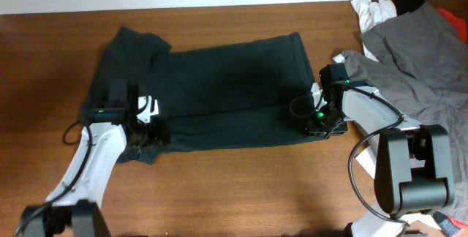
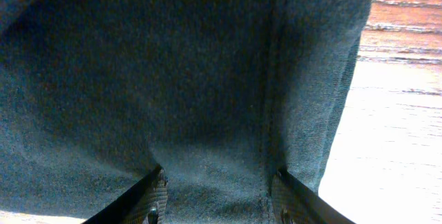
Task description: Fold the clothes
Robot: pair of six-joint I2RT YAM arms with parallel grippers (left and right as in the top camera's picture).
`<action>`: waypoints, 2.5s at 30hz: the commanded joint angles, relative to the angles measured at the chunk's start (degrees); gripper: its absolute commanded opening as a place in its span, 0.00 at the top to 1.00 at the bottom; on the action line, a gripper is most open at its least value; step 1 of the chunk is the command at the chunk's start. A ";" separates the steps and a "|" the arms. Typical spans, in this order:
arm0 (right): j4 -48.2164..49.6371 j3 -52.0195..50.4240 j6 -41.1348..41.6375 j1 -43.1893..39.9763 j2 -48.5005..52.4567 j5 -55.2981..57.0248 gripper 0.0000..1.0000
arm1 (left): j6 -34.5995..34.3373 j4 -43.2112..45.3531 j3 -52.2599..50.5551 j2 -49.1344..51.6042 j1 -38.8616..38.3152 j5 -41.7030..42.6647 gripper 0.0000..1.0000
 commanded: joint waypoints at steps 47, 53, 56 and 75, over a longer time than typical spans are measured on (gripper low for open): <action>-0.39 -0.85 0.61 0.33 0.72 0.74 0.46 | 0.76 7.76 -0.94 8.31 -2.86 -2.29 1.00; -0.42 -0.85 0.61 0.33 0.72 0.74 0.46 | 0.74 12.55 1.14 8.31 -2.86 -3.15 1.00; -0.46 -0.85 0.61 0.33 0.72 0.74 0.46 | 0.72 13.62 2.08 8.31 -2.84 -5.22 1.00; -0.66 -0.85 0.61 0.33 0.72 0.72 0.46 | -3.32 31.82 2.23 8.33 -2.73 -12.85 0.52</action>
